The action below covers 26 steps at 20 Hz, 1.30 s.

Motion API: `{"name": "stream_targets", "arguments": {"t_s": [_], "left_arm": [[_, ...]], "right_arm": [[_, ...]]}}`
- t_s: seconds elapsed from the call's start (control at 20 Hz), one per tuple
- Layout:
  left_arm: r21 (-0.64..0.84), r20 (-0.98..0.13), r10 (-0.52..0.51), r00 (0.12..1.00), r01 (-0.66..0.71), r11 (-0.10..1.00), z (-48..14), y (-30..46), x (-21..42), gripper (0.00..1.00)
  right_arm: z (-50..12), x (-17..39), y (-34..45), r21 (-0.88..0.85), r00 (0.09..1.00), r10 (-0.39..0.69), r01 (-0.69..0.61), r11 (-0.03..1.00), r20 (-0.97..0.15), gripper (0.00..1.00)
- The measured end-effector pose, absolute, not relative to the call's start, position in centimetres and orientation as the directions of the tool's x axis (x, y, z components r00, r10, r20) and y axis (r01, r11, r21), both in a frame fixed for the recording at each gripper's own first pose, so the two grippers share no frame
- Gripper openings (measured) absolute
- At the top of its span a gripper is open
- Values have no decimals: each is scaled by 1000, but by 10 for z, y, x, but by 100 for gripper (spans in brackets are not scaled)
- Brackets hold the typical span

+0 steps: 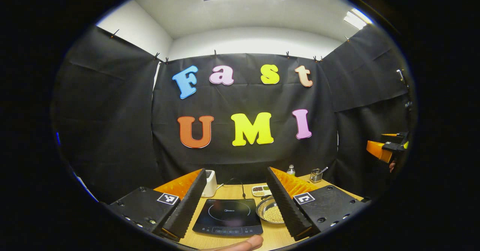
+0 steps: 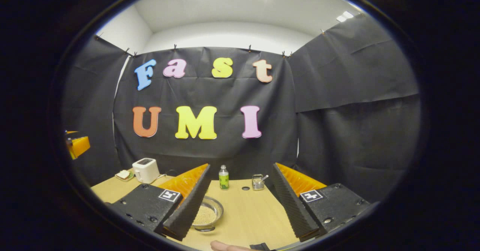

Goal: First push the handle of the pot to place it horizontally, then grasp the pot with both hands and set it on the induction cooktop.

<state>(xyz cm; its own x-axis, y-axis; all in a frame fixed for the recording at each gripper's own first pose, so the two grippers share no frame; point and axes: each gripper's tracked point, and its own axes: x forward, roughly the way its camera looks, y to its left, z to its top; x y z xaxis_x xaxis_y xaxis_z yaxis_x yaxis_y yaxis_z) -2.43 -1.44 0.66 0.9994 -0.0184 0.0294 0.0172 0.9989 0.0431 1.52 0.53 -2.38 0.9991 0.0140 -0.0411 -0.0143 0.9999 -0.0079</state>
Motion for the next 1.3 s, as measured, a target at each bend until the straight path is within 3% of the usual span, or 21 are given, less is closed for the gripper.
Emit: {"name": "stream_targets", "arguments": {"t_s": [0.2,0.3,0.5,0.65,0.75,1.3], "left_arm": [[56,27,-19,999,17,998,3,-17,-29,95],[57,18,-6,1000,5,998,0,-14,-31,95],[64,26,0,1000,-1,998,-1,-13,-36,95],[69,24,4,1000,-6,998,-6,-10,-36,95],[72,13,10,1000,-11,997,-12,-7,-37,95],[105,19,14,1000,-16,994,-25,3,-42,96]], "right_arm": [[-53,27,28,18,991,89,-88,996,-102,97],[-63,33,44,38,982,150,-146,989,-112,89],[-107,37,85,69,934,286,-278,958,-216,48],[-139,36,109,78,891,354,-347,935,-283,7],[-161,34,122,66,872,366,-365,929,-327,1],[-279,41,163,47,785,346,-377,925,-514,4]]}}
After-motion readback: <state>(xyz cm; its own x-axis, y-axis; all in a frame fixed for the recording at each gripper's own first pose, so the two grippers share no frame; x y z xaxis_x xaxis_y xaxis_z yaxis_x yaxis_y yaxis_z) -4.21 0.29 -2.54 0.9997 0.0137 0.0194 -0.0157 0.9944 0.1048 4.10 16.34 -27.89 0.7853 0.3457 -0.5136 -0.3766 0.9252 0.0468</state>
